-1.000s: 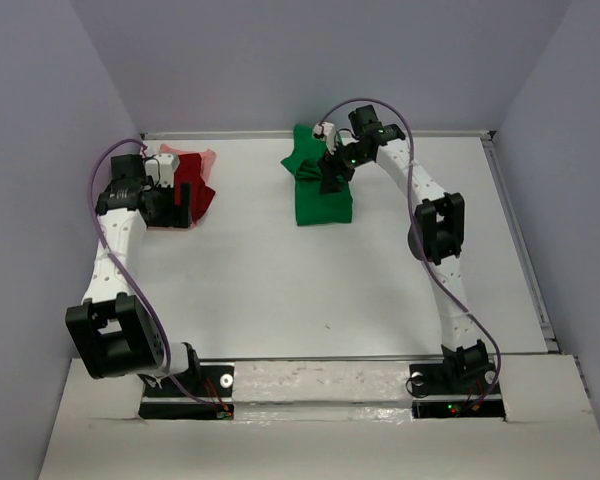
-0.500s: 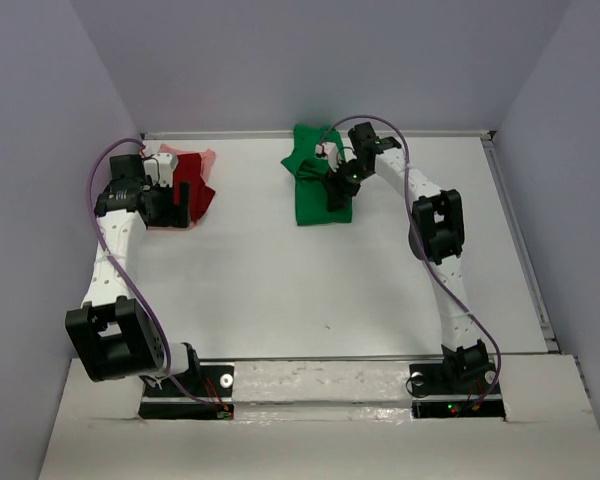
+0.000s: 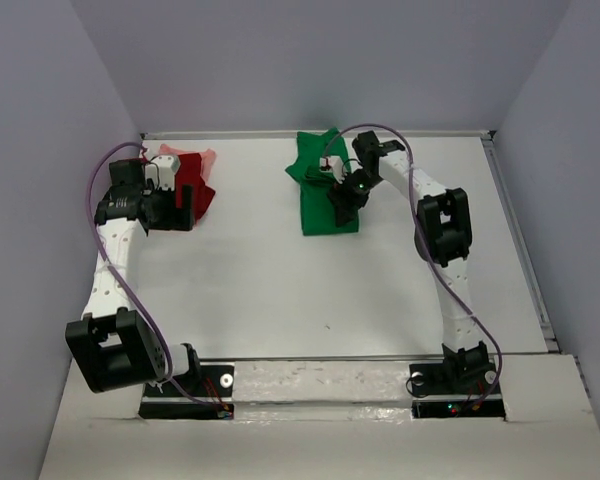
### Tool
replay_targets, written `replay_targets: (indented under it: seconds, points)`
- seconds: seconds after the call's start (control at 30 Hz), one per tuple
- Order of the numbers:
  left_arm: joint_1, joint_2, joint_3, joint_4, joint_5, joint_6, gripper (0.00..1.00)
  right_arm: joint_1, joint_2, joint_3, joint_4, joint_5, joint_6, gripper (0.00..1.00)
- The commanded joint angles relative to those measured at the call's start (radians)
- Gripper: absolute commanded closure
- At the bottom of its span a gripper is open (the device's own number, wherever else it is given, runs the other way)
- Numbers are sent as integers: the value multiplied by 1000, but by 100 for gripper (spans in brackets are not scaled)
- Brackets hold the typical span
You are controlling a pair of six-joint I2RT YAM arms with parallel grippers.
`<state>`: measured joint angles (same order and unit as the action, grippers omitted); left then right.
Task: Fold and stack the t-shirts
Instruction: Fold the folded rectangular tshirt in 1/3 of the way
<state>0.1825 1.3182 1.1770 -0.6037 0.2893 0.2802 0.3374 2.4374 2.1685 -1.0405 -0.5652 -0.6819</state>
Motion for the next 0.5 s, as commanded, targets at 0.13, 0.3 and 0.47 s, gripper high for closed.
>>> replay_targets:
  seconds: [0.13, 0.3, 0.47]
  points:
    - [-3, -42, -27, 38, 73, 2, 11, 11, -205, -277, -242, -61, -39, 7]
    - [-17, -42, -13, 44, 82, -3, 11, 11, -308, -380, -253, -88, -59, 5]
    - [-49, -36, 15, 47, 83, -3, 11, 11, -353, -331, -211, -42, -44, 4]
